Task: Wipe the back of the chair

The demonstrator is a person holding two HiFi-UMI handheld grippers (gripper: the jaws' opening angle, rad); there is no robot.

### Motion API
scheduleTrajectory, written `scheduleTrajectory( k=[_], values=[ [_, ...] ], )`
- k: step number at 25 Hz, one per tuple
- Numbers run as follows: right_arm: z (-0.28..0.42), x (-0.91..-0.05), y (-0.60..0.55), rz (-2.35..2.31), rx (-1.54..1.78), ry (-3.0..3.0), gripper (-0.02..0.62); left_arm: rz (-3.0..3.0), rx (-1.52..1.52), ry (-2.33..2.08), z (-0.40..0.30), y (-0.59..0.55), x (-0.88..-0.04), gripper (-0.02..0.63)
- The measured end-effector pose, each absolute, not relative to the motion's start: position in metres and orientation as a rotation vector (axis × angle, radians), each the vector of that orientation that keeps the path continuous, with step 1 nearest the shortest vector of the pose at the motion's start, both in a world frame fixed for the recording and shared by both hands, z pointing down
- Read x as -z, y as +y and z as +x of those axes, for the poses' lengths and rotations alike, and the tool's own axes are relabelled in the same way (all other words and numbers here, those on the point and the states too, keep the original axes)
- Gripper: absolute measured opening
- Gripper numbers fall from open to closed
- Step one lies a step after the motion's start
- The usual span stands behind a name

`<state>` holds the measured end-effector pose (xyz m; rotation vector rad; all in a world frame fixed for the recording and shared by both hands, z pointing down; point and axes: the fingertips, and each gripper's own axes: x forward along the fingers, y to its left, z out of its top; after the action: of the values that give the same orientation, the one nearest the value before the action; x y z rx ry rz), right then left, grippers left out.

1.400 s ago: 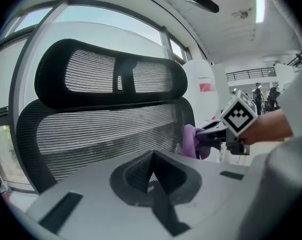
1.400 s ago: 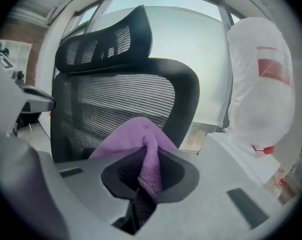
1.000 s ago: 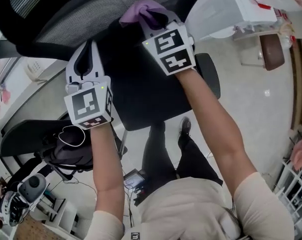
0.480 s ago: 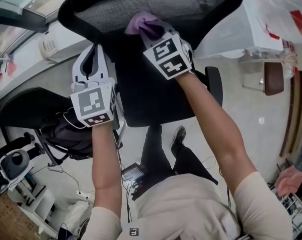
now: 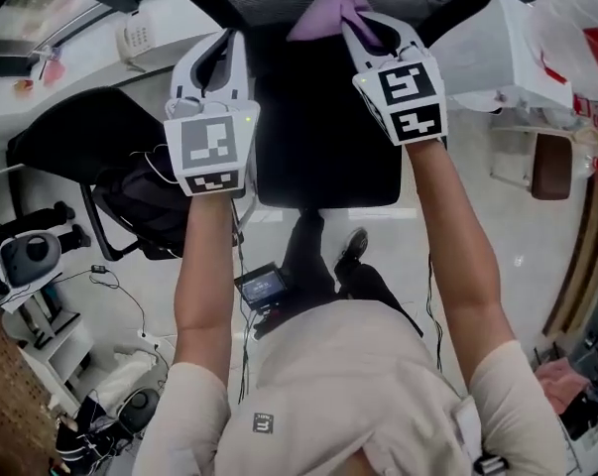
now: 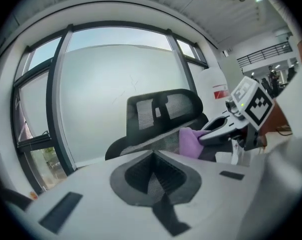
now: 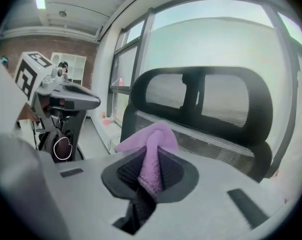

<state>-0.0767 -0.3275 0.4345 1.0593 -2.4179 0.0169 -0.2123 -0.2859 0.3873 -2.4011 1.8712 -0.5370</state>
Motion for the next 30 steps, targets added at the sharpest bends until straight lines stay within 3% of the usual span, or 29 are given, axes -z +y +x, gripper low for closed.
scheduleTrajectory(
  k=[13,30],
  values=[
    [-0.019,-0.292,-0.220,1.070,0.132,-2.556,0.035,-2.285,0.480,1.793,-0.164,-0.194,-0.271,0.008],
    [0.056,-0.184,-0.079,1.152,0.319,-2.614,0.034,-2.237,0.296,1.708,-0.097,-0.070,-0.168,0.008]
  ],
)
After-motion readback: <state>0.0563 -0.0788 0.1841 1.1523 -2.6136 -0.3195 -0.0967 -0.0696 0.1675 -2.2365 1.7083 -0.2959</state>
